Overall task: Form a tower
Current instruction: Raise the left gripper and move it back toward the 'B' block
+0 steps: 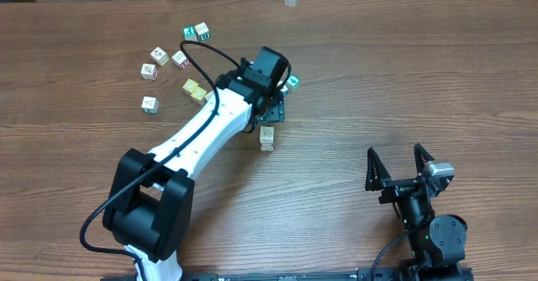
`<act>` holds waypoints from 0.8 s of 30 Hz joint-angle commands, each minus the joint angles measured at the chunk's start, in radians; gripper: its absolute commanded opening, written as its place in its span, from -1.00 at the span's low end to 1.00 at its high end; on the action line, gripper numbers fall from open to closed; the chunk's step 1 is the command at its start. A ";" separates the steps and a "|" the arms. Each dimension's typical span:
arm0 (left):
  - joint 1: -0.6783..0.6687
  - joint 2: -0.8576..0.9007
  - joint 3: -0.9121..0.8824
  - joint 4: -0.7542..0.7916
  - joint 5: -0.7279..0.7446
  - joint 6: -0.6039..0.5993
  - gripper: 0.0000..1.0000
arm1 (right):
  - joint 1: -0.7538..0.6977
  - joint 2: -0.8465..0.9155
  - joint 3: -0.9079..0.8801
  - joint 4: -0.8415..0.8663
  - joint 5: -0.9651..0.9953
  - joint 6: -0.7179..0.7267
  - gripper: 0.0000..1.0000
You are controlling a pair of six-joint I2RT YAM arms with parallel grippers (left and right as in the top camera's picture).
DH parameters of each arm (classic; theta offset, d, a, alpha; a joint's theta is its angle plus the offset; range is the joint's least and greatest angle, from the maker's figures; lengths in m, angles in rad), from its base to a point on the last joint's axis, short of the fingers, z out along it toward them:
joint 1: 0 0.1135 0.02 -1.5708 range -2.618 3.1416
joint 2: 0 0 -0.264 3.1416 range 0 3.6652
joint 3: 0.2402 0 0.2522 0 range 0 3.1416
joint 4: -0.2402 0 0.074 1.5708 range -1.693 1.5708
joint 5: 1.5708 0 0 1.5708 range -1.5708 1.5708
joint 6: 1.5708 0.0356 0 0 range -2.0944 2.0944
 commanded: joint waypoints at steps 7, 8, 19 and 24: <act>0.049 0.005 -0.007 0.027 -0.015 0.005 0.67 | -0.003 -0.012 -0.010 0.005 0.000 0.005 1.00; 0.055 0.005 -0.007 0.031 -0.019 0.006 0.68 | -0.003 -0.012 -0.010 0.005 0.000 0.005 1.00; 0.119 0.005 -0.007 0.064 -0.068 0.006 0.94 | -0.003 -0.012 -0.010 0.005 0.000 0.005 1.00; 0.132 0.005 -0.007 0.060 -0.154 0.013 0.99 | -0.003 -0.012 -0.010 0.005 0.000 0.005 1.00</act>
